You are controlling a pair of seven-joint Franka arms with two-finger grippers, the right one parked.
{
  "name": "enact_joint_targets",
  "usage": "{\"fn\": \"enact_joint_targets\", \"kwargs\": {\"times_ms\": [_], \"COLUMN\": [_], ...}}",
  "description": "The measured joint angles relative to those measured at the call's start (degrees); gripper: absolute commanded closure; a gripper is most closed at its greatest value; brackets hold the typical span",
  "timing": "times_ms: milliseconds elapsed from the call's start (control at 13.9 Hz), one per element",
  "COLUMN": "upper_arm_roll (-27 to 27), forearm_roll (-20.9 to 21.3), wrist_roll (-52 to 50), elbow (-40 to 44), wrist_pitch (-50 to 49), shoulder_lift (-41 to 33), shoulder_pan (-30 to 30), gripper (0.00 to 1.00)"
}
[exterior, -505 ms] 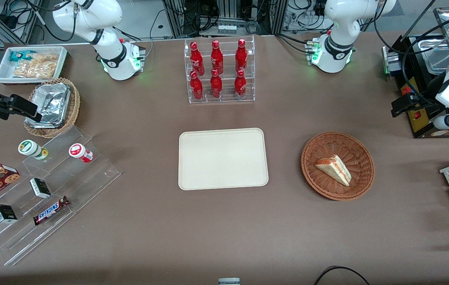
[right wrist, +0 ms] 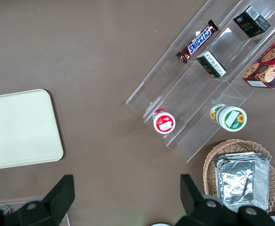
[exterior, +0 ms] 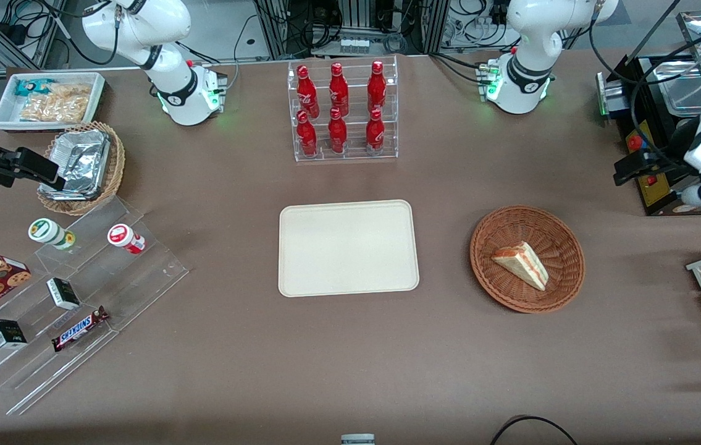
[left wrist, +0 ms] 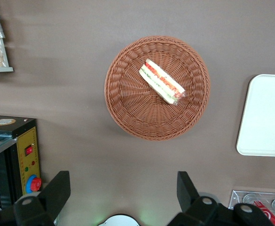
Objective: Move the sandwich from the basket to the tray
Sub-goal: 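Move the left gripper down over the sandwich in the wicker basket, then close the left gripper on the wrapped sandwich wedge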
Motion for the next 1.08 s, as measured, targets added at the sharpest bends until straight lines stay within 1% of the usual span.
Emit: {"fn": "enact_joint_targets", "kwargs": {"times_ms": [144, 288, 649, 793, 937, 1081], "upper_arm_roll": [-0.1, -0.3, -0.5, -0.5, -0.6, -0.6], "forearm_roll": [0.0, 0.0, 0.1, 0.1, 0.1, 0.1], "wrist_roll": [-0.1, -2.7, -24.6, -33.5, -42.1, -47.6], "elbow": [-1.7, -6.0, -22.7, -28.3, -32.2, -33.9], "wrist_pitch": [3.4, 10.6, 35.4, 43.4, 48.1, 48.9], "shoulder_lift": [2.6, 4.4, 5.5, 5.5, 5.5, 5.6], "shoulder_pan": [-0.3, -0.8, -5.6, -7.0, -8.0, -8.1], "gripper": [0.0, 0.0, 0.0, 0.0, 0.0, 0.0]}}
